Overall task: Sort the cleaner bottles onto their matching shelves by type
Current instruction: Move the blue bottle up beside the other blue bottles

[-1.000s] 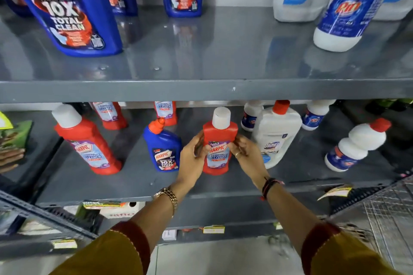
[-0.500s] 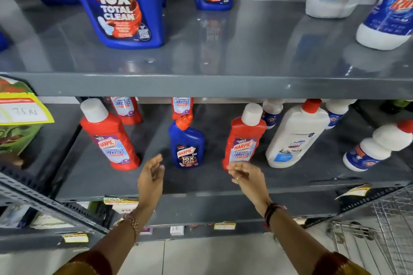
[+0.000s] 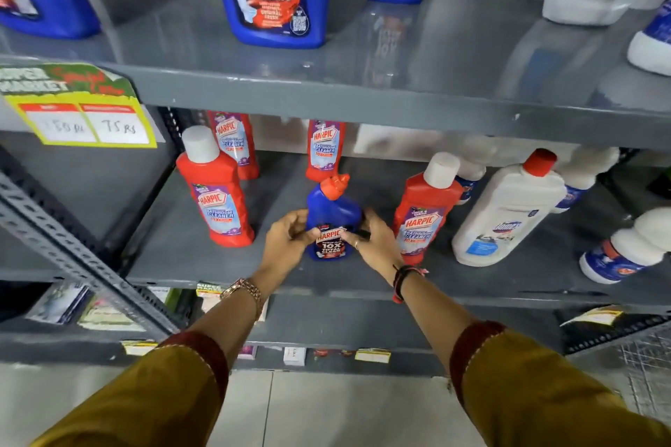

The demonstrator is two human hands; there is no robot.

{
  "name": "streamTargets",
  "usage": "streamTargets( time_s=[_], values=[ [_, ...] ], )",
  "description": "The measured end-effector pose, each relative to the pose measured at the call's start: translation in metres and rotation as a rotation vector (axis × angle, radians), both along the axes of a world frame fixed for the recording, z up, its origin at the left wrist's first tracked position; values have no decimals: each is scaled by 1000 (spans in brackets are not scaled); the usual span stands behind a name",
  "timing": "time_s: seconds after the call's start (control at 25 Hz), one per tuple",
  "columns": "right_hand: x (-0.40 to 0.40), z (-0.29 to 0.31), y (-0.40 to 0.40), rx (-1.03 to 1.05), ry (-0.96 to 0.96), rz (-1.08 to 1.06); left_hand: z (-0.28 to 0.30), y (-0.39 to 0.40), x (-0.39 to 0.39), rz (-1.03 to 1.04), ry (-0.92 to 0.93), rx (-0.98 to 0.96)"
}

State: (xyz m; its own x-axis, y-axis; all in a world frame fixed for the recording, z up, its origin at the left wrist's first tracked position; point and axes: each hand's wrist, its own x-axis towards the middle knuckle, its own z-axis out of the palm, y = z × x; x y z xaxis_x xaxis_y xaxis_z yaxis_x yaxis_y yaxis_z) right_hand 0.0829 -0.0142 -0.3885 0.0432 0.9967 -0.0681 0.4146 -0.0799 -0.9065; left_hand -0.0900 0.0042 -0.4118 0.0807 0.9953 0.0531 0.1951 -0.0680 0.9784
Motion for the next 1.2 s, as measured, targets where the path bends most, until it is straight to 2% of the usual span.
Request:
streamTargets(
  time_s=[0.12, 0.28, 0.6, 0.76, 0.92, 1.2],
  values=[
    [2, -1, -37, 68, 18, 20, 7, -40, 8, 87, 48, 46],
    [15, 23, -102, 176, 49, 37, 33, -104, 20, 82, 12, 85],
    [52, 186, -169, 584, 113, 95, 195, -174, 54, 76, -197, 465],
    [65, 272, -167, 747, 87, 89, 282, -168, 71, 84, -254, 623],
    [74, 324, -139, 813, 92, 22, 341, -134, 84, 51, -241, 680],
    [76, 331, -62, 752, 49, -50, 354, -49, 95, 123, -126, 559]
  ],
)
